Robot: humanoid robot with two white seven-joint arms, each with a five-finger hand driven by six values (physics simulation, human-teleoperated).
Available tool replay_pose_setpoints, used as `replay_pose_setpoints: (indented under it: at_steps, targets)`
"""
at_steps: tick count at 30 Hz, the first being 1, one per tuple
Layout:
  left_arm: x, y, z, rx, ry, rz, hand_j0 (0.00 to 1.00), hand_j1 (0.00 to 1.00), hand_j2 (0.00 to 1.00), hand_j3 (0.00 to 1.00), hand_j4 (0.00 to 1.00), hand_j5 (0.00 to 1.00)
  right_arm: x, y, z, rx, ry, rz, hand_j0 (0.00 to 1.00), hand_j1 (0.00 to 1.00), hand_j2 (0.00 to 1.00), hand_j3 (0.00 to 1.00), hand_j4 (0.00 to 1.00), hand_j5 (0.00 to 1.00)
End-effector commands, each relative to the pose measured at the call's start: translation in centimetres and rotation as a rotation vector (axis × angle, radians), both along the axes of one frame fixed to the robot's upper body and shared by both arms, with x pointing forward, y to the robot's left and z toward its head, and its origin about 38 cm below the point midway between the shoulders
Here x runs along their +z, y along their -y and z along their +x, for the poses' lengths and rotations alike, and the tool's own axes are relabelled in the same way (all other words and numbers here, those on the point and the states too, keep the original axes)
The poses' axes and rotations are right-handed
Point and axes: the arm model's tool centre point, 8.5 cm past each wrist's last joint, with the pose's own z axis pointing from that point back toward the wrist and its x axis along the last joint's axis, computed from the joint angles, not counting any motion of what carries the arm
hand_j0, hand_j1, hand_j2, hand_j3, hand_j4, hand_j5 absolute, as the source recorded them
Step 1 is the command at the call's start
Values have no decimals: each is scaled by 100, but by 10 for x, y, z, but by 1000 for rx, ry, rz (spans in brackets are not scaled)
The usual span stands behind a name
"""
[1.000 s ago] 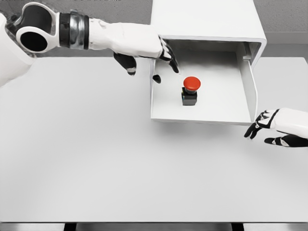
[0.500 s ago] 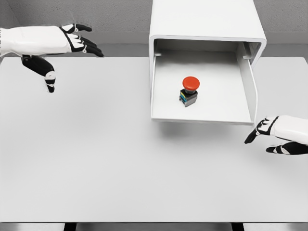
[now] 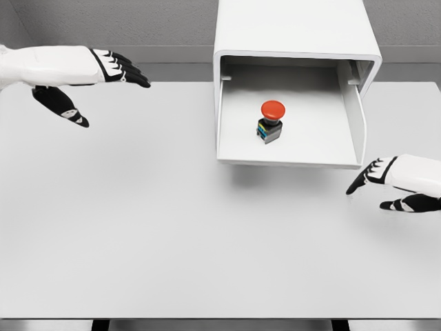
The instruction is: Slide open multi-storey tabletop storage cabinets and put open load switch and slide close multi-storey tabletop storage cabinets
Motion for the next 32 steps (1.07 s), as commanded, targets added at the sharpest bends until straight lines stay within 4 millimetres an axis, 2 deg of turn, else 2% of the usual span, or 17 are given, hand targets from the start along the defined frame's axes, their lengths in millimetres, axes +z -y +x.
replay_pose_setpoints:
  at_steps: [1, 6, 16, 21, 28, 29, 30, 32]
  targets:
    - [0, 1, 0, 1, -3, -6, 100, 100, 100, 100, 100, 100, -24, -12, -7, 35, -76, 4, 72, 72, 72, 72, 72, 72]
    - [-7, 6, 1, -11, -11, -1, 100, 100, 100, 100, 100, 100, -30, -18, -6, 54, -87, -5, 72, 72, 72, 72, 72, 72]
    - [-9, 9, 2, -16, -15, -3, 100, 100, 100, 100, 100, 100, 9, -26, 16, 68, 39, 21, 75, 75, 75, 75, 75, 75]
    - [-9, 9, 2, -16, -15, -3, 100, 100, 100, 100, 100, 100, 24, -52, 32, 132, 93, 48, 75, 75, 75, 75, 75, 75]
    - [-9, 9, 5, -11, -15, -8, 100, 100, 100, 100, 100, 100, 24, -85, 40, 220, 93, 59, 75, 75, 75, 75, 75, 75]
    - [-10, 5, 7, 3, -18, -9, 100, 100, 100, 100, 100, 100, 23, -87, 41, 226, 90, 55, 78, 78, 78, 78, 78, 78]
    - [-10, 7, 7, 0, -18, -9, 100, 100, 100, 100, 100, 100, 23, -87, 41, 227, 90, 54, 99, 99, 99, 99, 99, 99]
    - [-10, 6, 7, 0, -19, -8, 100, 100, 100, 100, 100, 100, 23, -87, 41, 227, 90, 54, 100, 100, 100, 100, 100, 100]
